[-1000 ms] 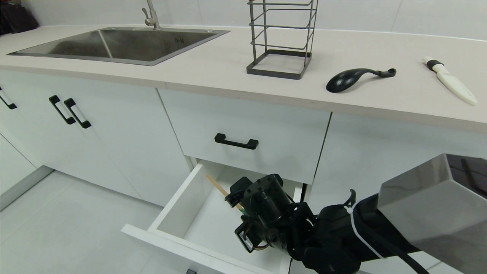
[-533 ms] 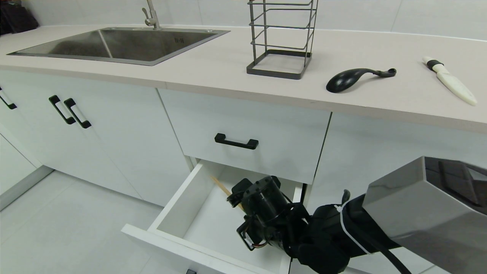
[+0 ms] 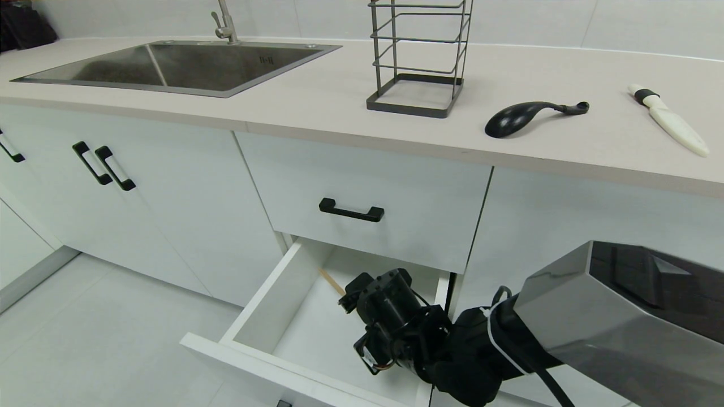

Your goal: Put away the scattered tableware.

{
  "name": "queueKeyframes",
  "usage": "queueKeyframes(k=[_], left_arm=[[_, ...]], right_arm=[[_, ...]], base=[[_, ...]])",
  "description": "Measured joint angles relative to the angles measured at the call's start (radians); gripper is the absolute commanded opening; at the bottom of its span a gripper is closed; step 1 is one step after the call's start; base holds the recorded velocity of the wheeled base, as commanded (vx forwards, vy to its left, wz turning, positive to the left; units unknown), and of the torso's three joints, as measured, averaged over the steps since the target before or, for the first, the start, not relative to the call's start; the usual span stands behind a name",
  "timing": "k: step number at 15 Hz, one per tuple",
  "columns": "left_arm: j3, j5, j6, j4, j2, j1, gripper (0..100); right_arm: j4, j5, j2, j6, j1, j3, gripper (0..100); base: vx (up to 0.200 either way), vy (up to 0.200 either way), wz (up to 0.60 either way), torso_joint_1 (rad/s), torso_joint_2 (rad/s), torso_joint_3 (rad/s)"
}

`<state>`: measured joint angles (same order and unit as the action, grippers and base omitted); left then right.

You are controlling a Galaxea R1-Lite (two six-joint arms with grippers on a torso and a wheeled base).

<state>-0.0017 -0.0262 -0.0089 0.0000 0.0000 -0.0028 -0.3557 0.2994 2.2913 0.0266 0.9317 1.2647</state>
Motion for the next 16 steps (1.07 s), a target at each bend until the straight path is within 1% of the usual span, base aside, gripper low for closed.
queueKeyframes(k=[7, 16], left_arm=[[0.0, 0.0, 0.0, 0.0, 0.0, 0.0, 100], [0.0, 0.0, 0.0, 0.0, 0.0, 0.0, 100]], right_arm=[[0.035, 0.0, 0.064, -0.003, -0.002, 0.084, 0], [0.035, 0.0, 0.104, -0.003, -0.007, 0.101, 0]], base=[[0.0, 0.0, 0.0, 0.0, 0.0, 0.0], [0.0, 0.0, 0.0, 0.0, 0.0, 0.0]])
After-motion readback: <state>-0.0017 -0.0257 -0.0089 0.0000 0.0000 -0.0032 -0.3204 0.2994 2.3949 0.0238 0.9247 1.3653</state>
